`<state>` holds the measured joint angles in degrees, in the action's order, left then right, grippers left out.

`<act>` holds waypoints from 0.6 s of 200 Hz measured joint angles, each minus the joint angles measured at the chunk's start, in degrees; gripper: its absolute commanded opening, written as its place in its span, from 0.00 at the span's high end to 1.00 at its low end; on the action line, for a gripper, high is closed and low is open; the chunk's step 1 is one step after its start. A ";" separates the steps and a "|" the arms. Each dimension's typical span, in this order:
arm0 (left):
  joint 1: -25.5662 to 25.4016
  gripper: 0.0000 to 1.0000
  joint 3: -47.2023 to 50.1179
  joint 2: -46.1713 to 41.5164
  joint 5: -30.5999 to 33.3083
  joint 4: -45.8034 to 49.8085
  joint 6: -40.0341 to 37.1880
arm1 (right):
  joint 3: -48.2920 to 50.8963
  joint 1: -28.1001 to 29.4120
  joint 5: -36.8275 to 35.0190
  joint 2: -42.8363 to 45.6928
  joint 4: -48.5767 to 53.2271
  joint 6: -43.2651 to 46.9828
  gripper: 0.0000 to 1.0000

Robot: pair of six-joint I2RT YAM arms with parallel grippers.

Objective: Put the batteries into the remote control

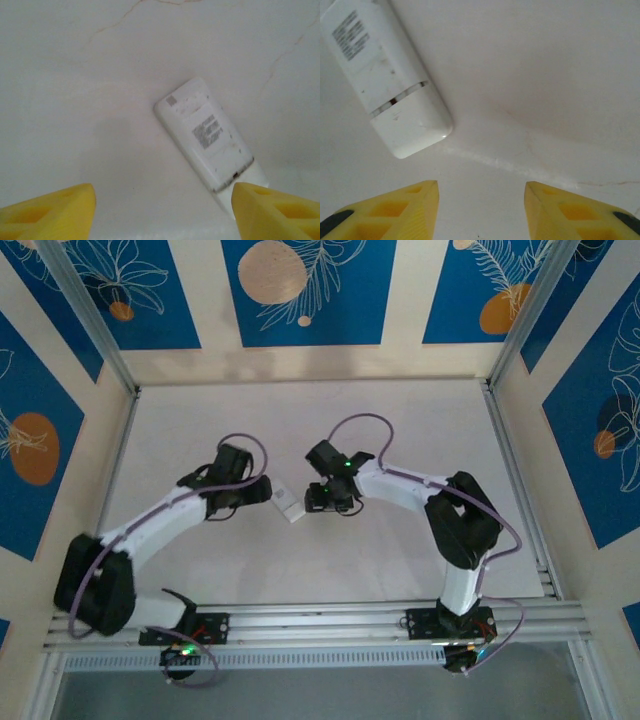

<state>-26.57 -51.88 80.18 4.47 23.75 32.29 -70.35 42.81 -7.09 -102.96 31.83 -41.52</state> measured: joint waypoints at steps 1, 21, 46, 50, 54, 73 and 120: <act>0.00 0.33 -0.42 0.63 -0.07 -0.09 -0.11 | 0.20 -0.09 0.13 0.11 -0.22 -0.22 0.50; 0.24 0.36 -7.37 8.87 -1.31 -0.09 -3.85 | 4.90 -1.95 3.85 2.16 -5.70 -6.54 0.46; 1.46 0.36 -15.65 17.31 -3.93 1.25 -7.54 | 7.74 -1.62 6.80 2.67 -11.41 -13.33 0.47; 1.77 0.36 -16.59 18.45 -4.37 1.49 -8.00 | 7.89 -1.46 7.06 2.64 -11.96 -14.21 0.48; 2.10 0.36 -17.68 19.61 -4.92 1.90 -8.50 | 8.00 -1.29 7.28 2.64 -12.44 -15.08 0.49; 3.21 0.35 -21.05 24.06 -7.21 3.45 -9.86 | 7.89 -0.44 7.58 2.45 -14.10 -18.01 0.59; 3.72 0.34 -22.16 29.14 -10.05 5.81 -10.36 | 3.21 1.51 5.73 -1.84 -13.81 -18.18 0.60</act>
<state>-22.85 -74.04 109.32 -5.58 29.56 21.93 -67.13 44.31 -1.37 -104.79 18.02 -59.70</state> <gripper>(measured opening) 0.664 0.374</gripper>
